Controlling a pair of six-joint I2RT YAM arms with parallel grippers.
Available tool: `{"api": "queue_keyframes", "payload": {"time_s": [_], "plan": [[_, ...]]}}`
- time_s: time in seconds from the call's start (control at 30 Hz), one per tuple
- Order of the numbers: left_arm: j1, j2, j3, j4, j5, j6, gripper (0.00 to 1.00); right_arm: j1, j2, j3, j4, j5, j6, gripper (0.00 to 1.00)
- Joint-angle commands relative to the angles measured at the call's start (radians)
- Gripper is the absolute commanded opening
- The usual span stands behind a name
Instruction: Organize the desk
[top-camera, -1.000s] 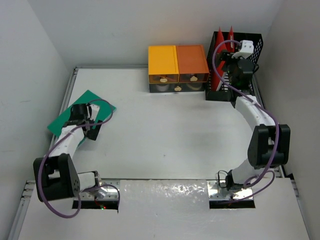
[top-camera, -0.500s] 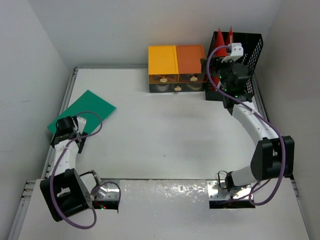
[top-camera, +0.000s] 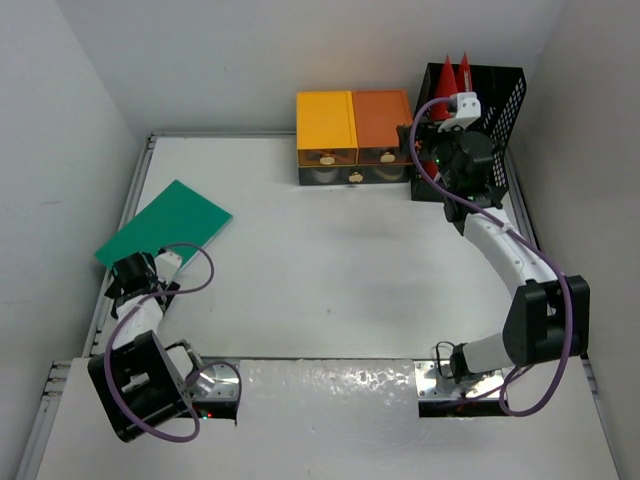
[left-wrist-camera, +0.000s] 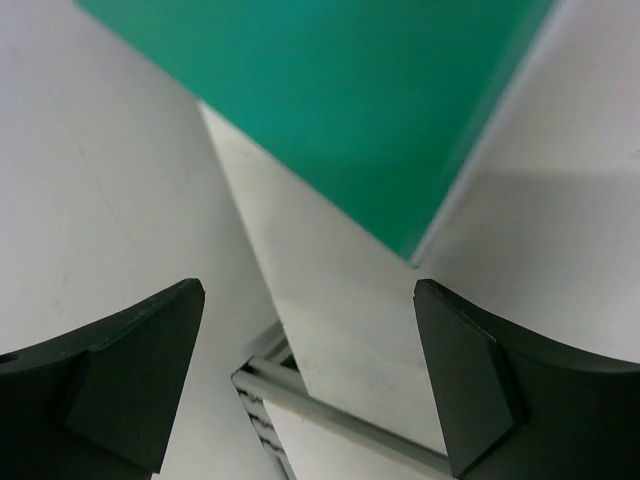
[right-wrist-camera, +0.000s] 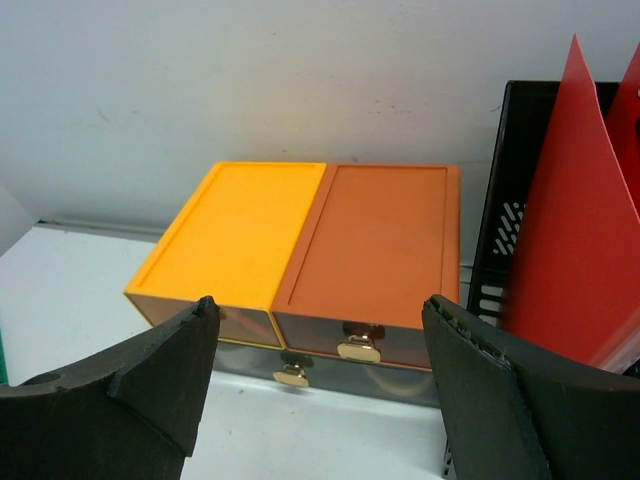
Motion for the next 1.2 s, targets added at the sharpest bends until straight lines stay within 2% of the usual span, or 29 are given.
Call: {"api": "queue_keyframes", "payload": {"time_s": [0.0,0.2,0.6,0.9,1.07,1.17], "plan": [[0.013,-0.030,-0.028,0.127,0.094,0.088,0.85,0.009,-0.037,-0.003,0.026,-0.011,-0.013,0.80],[0.013,-0.025,-0.047,0.250,0.094,0.085,0.84,0.016,-0.040,-0.016,0.041,-0.015,-0.017,0.80],[0.014,0.016,-0.096,0.365,0.105,0.110,0.84,0.018,-0.040,-0.019,0.050,-0.026,-0.017,0.80],[0.014,0.050,-0.065,0.405,0.120,0.085,0.84,0.018,-0.039,-0.034,0.056,-0.030,-0.025,0.80],[0.013,0.070,-0.065,0.440,0.057,0.094,0.85,0.019,-0.046,-0.037,0.055,-0.033,-0.031,0.81],[0.020,0.139,-0.058,0.477,0.014,0.094,0.85,0.019,-0.054,-0.040,0.055,-0.034,-0.040,0.81]]}}
